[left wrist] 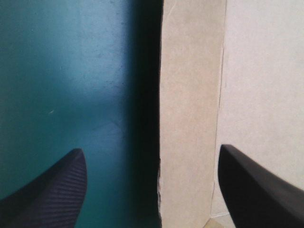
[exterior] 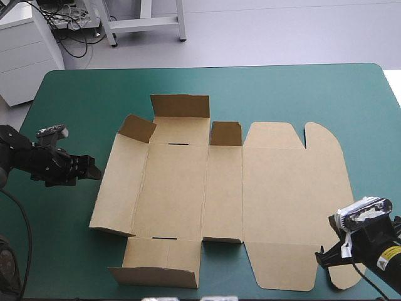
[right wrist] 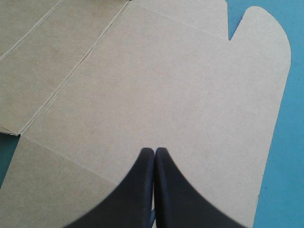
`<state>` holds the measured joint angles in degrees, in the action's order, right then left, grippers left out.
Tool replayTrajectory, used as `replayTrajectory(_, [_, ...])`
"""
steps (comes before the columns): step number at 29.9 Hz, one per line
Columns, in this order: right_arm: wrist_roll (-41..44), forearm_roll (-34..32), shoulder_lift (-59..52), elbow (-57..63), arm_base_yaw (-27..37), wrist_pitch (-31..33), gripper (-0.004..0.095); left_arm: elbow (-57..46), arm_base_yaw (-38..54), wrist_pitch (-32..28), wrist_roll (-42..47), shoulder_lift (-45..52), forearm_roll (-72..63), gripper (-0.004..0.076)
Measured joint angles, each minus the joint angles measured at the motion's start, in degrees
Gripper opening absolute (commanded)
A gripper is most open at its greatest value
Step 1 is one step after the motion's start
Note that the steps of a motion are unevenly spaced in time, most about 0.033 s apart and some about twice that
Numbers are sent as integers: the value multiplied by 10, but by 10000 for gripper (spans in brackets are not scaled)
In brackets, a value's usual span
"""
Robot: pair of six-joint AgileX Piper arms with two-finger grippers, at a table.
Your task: Fold the box
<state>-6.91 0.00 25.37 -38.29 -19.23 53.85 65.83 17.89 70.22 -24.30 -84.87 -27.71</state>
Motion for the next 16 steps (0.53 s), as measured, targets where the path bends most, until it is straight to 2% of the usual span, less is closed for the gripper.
replayTrajectory(16, [0,0,0,0,0,-2,-18,-109,0,-10,-63,-25,-81,545])
